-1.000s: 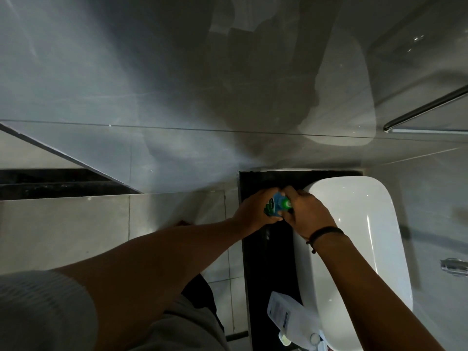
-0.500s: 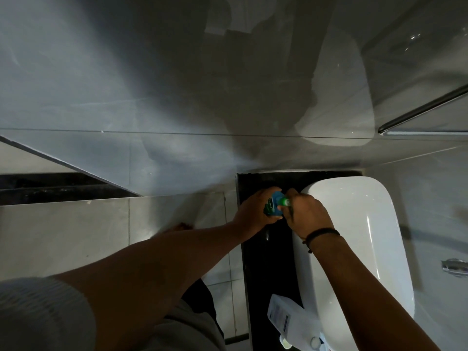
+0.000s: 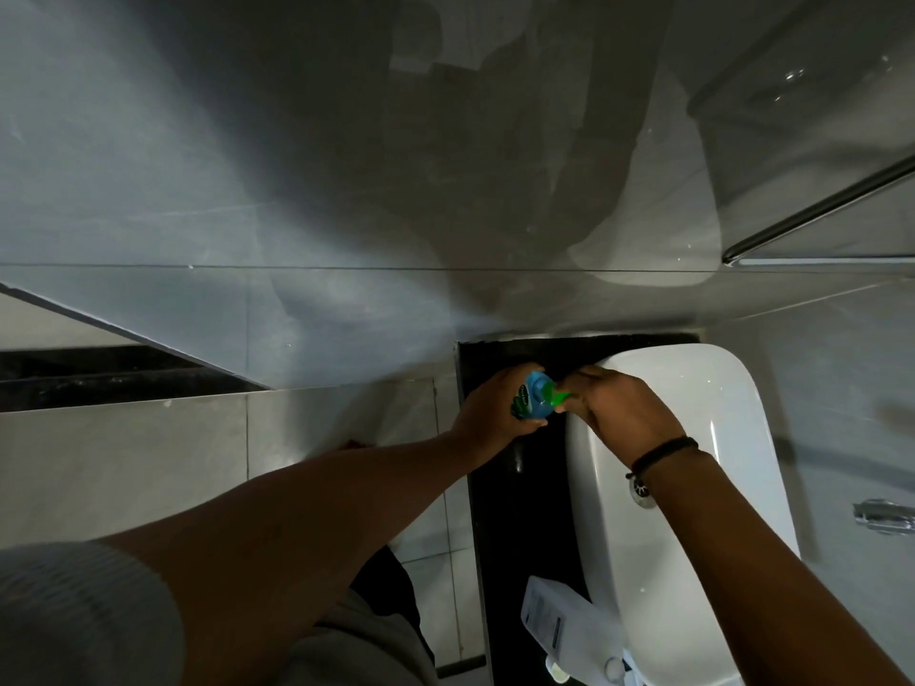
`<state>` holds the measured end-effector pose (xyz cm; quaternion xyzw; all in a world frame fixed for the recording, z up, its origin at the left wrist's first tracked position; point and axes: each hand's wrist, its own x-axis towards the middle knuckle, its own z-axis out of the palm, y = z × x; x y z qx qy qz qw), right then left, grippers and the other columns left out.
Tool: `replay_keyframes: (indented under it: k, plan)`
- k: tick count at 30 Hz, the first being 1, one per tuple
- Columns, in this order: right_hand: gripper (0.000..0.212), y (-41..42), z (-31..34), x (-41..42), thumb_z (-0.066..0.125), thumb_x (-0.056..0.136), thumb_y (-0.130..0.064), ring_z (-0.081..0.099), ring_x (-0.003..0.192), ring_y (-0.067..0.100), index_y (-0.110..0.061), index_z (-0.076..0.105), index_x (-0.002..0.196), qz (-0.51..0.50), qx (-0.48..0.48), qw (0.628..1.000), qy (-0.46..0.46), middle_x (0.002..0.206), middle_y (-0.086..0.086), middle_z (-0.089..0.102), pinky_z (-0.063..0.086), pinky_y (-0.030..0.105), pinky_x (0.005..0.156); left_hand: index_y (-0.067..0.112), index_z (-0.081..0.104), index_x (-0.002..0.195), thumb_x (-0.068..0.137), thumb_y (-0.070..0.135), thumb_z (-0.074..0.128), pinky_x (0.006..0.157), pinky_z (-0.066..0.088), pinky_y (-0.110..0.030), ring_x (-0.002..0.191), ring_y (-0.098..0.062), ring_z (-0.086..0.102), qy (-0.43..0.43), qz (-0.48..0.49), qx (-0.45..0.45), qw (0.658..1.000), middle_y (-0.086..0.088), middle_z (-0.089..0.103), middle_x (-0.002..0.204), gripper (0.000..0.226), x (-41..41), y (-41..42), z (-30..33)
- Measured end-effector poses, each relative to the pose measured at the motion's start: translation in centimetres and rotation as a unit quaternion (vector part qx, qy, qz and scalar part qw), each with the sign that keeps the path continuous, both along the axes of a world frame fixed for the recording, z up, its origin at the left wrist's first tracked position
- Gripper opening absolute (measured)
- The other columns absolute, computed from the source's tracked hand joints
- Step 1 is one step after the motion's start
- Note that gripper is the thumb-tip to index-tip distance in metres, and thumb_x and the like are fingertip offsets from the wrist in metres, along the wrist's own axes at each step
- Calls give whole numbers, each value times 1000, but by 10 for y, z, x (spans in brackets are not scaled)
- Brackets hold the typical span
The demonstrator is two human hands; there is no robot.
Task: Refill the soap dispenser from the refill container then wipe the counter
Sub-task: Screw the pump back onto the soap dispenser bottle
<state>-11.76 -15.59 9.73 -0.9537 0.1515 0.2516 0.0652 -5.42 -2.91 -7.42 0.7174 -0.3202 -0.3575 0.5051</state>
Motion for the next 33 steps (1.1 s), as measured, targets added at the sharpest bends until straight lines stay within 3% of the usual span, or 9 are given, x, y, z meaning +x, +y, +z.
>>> replay_keyframes:
  k: [6, 9, 16, 19, 22, 24, 27, 30, 33]
  plan:
    - [30, 6, -7, 4, 68, 96, -29, 68, 98, 36, -3, 74, 109, -104, 2, 992, -68, 108, 18, 73, 53, 40, 82, 22, 51, 151, 81, 31, 91, 105, 51, -24, 128, -15, 61, -7, 10, -2, 1000, 0, 61, 144, 80, -1, -3, 1]
    - [28, 7, -8, 4, 67, 97, -26, 68, 100, 35, -3, 73, 112, -109, 16, 992, -56, 111, 17, 72, 52, 36, 84, 22, 51, 151, 81, 32, 91, 107, 52, -30, 129, -15, 61, -10, 9, 0, 1000, 0, 61, 144, 81, -1, -3, 1]
    - [24, 10, -10, -6, 65, 98, -14, 69, 102, 35, -4, 74, 117, -117, 31, 990, -75, 116, 18, 71, 44, 25, 80, 24, 49, 153, 80, 35, 92, 104, 45, -19, 132, -15, 59, -24, 1, 26, 999, 1, 61, 146, 86, -3, -4, 2]
    - [29, 13, -8, -10, 66, 95, -9, 68, 107, 37, -4, 71, 124, -128, 50, 987, -85, 122, 19, 70, 51, 32, 89, 27, 39, 161, 81, 36, 91, 110, 47, -25, 139, -15, 55, -16, -11, 30, 999, 1, 56, 154, 96, -2, -4, 5]
    - [60, 25, 5, -36, 75, 91, -19, 63, 119, 33, -12, 54, 146, -154, 69, 976, -137, 142, 15, 58, 56, 40, 96, 25, 24, 168, 75, 38, 96, 105, 33, 0, 140, 0, 44, 19, 7, 34, 999, 1, 47, 162, 118, -13, 7, 6]
    - [55, 40, 14, -74, 74, 93, -28, 66, 110, 28, -12, 56, 142, -199, 44, 957, -208, 137, 12, 60, 56, 32, 88, 16, 22, 168, 72, 43, 96, 108, 28, 1, 145, -5, 38, -2, 19, 40, 999, -6, 40, 166, 124, -31, 24, 5]
    - [28, 77, 28, -155, 67, 98, -32, 68, 86, 15, -19, 67, 122, -285, -22, 918, -274, 112, 1, 70, 57, 29, 74, 10, 31, 163, 71, 61, 88, 118, 35, -27, 148, -25, 41, -81, -25, 31, 996, -13, 42, 162, 120, -68, 64, -1]
    - [10, 128, 34, -239, 66, 97, -36, 64, 72, 3, -33, 65, 107, -434, -44, 849, -297, 92, -14, 68, 53, 20, 67, 22, 30, 163, 76, 71, 79, 123, 38, -33, 150, -16, 41, -50, -178, 0, 983, -3, 42, 163, 111, -102, 100, -7]
    - [17, 174, 5, -306, 65, 97, -25, 69, 72, 17, -39, 60, 90, -587, -60, 767, -254, 79, -9, 68, 54, 33, 65, 37, 19, 164, 80, 63, 83, 126, 35, -32, 152, -2, 33, -27, -326, -9, 945, 15, 34, 164, 108, -127, 112, -10]
